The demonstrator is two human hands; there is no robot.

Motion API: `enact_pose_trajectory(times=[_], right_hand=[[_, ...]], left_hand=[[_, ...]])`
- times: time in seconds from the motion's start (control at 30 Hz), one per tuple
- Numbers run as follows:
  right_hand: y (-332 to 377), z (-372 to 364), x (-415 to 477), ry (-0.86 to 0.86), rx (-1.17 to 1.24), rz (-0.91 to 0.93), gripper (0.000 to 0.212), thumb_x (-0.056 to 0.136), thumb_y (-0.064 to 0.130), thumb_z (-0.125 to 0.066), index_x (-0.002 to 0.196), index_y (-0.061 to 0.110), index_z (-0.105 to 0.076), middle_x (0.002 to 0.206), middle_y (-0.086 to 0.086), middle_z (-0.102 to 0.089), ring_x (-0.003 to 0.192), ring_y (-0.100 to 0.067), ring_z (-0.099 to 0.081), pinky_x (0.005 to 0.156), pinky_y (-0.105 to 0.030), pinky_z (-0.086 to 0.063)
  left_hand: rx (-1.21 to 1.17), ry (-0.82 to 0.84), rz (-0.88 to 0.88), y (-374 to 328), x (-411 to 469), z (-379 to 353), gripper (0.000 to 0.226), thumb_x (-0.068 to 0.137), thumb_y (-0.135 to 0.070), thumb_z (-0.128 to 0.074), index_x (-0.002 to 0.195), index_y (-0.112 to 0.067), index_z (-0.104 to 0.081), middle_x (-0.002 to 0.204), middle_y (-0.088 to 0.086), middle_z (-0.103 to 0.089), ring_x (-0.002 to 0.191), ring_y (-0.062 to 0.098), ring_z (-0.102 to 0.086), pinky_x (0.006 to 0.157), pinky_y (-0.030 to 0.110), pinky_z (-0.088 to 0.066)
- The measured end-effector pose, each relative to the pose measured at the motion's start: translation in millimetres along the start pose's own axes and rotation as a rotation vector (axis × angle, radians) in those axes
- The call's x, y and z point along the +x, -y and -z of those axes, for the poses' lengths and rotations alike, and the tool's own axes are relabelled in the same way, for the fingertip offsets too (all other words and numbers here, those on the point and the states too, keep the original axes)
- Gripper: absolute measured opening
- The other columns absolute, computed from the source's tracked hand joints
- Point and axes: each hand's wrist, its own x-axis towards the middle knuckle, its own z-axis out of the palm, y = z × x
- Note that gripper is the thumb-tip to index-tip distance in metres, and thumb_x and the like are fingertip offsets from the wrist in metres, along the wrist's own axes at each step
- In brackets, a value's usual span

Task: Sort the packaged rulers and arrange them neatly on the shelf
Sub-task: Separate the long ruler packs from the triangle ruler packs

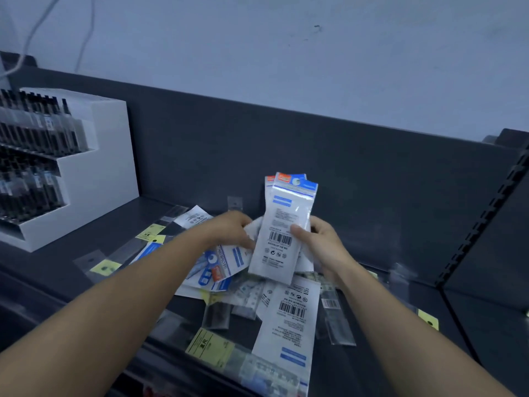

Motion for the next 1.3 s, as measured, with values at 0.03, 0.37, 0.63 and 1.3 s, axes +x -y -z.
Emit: enact_pose_trajectory(times=[0.03, 0.37, 0.63, 1.3], right_hand=[[0, -1, 1, 0.015, -0.056, 0.033, 0.009, 0.088, 0.02, -0.067, 0.095, 0.024, -0.072, 0.128, -0.001, -0.058, 0.108, -0.024, -0.064, 0.094, -0.048, -0.053], [-2, 22, -3, -0.162, -0.106, 0.051, 0.031, 0.089, 0.004, -0.064, 0.116, 0.018, -0.058, 0.109, -0.001, -0.07, 0.097, -0.022, -0.069, 0.089, -0.047, -0.055], [-16, 40, -10, -0.408, 0.02, -0.031, 0.08, 0.083, -0.001, -0.067, 0.147, 0.022, -0.024, 0.126, -0.003, -0.061, 0.109, -0.023, -0.063, 0.095, -0.049, -0.051], [-8, 52, -18, -0.165, 0.303, -0.301, 0.016, 0.096, 0.011, -0.051, 0.106, 0.008, -0.063, 0.095, -0.012, -0.073, 0.083, -0.031, -0.068, 0.077, -0.042, -0.053]], left_hand=[[0.011, 0.049, -0.032, -4, -2, 2, 0.017, 0.075, -0.012, -0.078, 0.079, -0.022, -0.065, 0.082, -0.001, -0.071, 0.079, 0.018, -0.069, 0.075, 0.034, -0.055], [0.306, -0.529, -0.014, -8, -1, -23, 0.046, 0.07, -0.046, -0.078, 0.105, -0.027, -0.054, 0.111, -0.007, -0.055, 0.106, 0.017, -0.052, 0.091, 0.037, -0.039], [0.646, 0.36, -0.332, -30, -12, -72, 0.102, 0.051, -0.069, -0.079, 0.134, -0.025, -0.039, 0.137, -0.004, -0.034, 0.129, 0.017, -0.029, 0.111, 0.04, -0.029], [-0.535, -0.281, -0.226, -52, 20, -59, 0.053, 0.07, 0.003, -0.08, 0.108, -0.017, -0.049, 0.106, 0.005, -0.057, 0.08, 0.012, -0.059, 0.062, 0.026, -0.052]])
